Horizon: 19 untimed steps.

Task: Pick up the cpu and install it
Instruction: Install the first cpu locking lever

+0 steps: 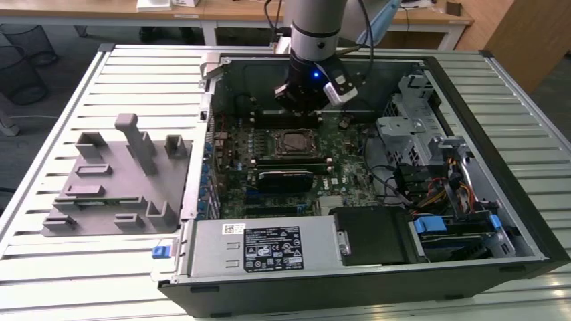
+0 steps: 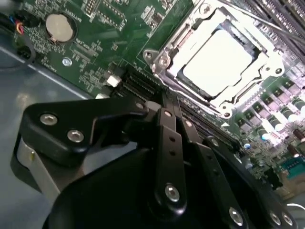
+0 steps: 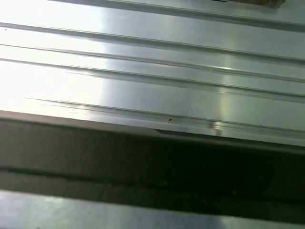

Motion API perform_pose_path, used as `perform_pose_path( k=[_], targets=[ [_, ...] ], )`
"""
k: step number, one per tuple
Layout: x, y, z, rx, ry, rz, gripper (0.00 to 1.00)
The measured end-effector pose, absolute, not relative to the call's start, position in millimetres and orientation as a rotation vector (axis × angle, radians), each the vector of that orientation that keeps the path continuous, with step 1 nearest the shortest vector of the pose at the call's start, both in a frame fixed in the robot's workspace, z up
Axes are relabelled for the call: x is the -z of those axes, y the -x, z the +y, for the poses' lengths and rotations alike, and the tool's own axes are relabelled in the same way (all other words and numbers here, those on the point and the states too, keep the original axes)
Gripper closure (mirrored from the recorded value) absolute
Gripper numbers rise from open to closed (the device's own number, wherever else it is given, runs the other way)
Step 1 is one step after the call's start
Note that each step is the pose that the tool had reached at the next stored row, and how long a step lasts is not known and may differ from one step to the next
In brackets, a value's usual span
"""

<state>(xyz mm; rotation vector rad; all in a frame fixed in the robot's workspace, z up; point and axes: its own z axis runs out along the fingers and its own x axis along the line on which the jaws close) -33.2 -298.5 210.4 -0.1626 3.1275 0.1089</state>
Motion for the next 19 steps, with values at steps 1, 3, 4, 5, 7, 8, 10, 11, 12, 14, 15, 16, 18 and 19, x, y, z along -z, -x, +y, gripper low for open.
perform_pose_path(
  k=[1, 3, 4, 5, 7, 8, 10, 11, 12, 14, 15, 16, 18, 19],
  targets=[
    [-210, 33, -299, -0.109, 0.163, 3.128, 0.89],
    [-210, 33, -301, -0.108, 0.162, 3.128, 0.89],
    [-210, 33, -303, -0.108, 0.162, 3.128, 0.89],
    [-210, 33, -304, -0.108, 0.162, 3.128, 0.89],
    [-210, 33, -305, -0.109, 0.162, 3.128, 0.89],
    [-210, 33, -305, -0.109, 0.162, 3.128, 0.89],
    [-210, 33, -307, -0.112, 0.162, 3.127, 0.89],
    [-210, 33, -308, -0.113, 0.162, 3.127, 0.89],
    [-210, 33, -309, -0.113, 0.162, 3.127, 0.89],
    [-210, 33, -310, -0.113, 0.162, 3.127, 0.89],
    [-210, 33, -311, -0.113, 0.162, 3.127, 0.89],
    [-210, 33, -312, -0.113, 0.162, 3.127, 0.89],
    [-210, 33, -314, -0.113, 0.162, 3.128, 0.89],
    [-210, 33, -314, -0.113, 0.162, 3.127, 0.89]
  ],
)
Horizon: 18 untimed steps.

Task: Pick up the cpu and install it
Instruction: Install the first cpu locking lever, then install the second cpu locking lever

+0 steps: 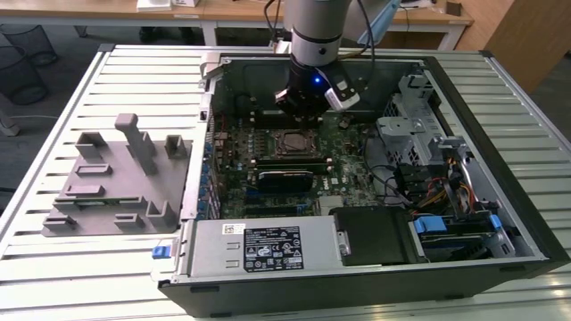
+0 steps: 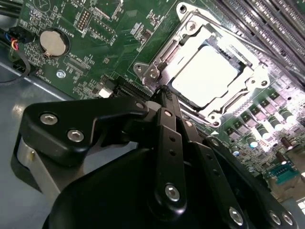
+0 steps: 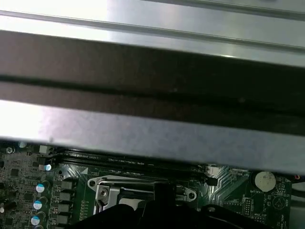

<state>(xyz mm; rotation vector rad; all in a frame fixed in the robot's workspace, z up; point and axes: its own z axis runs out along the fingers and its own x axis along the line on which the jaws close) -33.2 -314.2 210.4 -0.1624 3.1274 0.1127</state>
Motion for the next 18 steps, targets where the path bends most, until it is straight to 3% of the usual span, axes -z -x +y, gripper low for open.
perform_pose_path(
  k=[18],
  targets=[
    [-210, 33, -333, -0.113, 0.162, 3.127, 0.89]
  ],
)
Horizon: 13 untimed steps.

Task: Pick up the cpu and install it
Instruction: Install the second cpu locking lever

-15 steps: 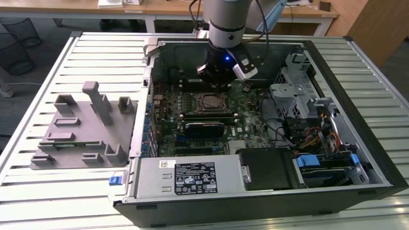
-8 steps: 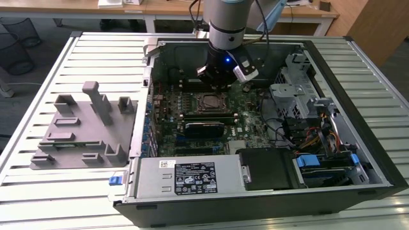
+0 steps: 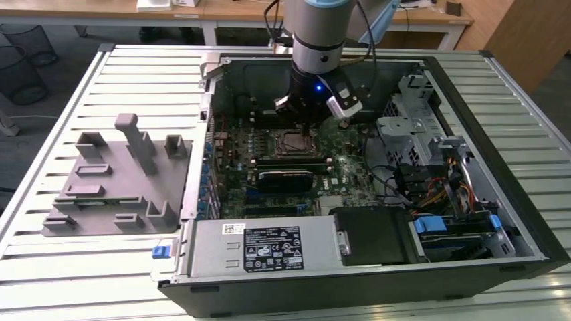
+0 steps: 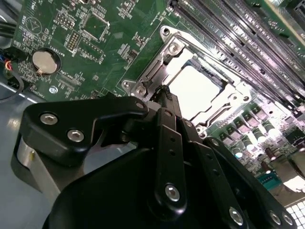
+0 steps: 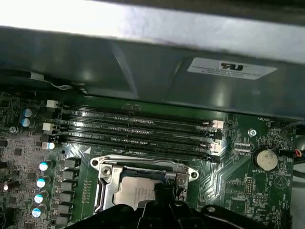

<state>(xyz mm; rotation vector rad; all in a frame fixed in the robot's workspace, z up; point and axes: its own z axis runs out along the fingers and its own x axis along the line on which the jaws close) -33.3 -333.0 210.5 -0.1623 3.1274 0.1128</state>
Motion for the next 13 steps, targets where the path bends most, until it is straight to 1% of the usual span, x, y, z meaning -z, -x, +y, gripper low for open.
perform_pose_path(
  k=[2, 7, 13],
  targets=[
    [-212, 33, -333, -0.113, 0.162, 3.127, 0.89],
    [-230, 33, -333, -0.113, 0.162, 3.130, 0.89],
    [-231, 33, -338, -0.110, 0.162, 3.141, 0.89]
  ],
)
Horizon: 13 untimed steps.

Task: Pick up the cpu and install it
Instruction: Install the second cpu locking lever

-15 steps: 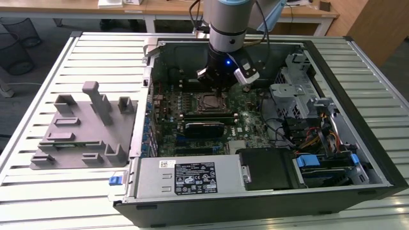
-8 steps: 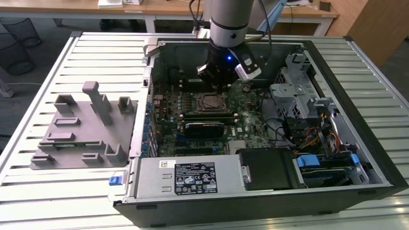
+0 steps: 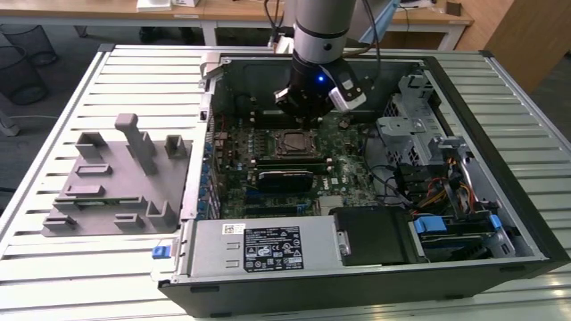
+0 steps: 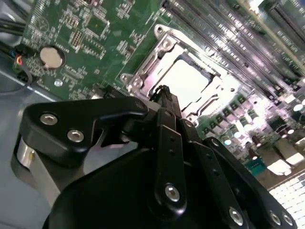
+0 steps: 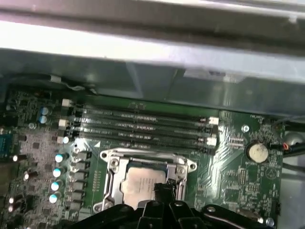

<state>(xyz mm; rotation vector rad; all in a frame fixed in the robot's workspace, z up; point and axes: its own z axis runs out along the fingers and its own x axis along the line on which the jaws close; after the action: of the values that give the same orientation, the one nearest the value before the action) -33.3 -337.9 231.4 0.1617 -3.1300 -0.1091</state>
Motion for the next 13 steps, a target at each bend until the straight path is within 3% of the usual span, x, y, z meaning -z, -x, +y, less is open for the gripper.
perform_pose_path(
  k=[13],
  targets=[
    [-231, 31, -366, 0.112, -0.160, -3.110, 0.89]
  ],
)
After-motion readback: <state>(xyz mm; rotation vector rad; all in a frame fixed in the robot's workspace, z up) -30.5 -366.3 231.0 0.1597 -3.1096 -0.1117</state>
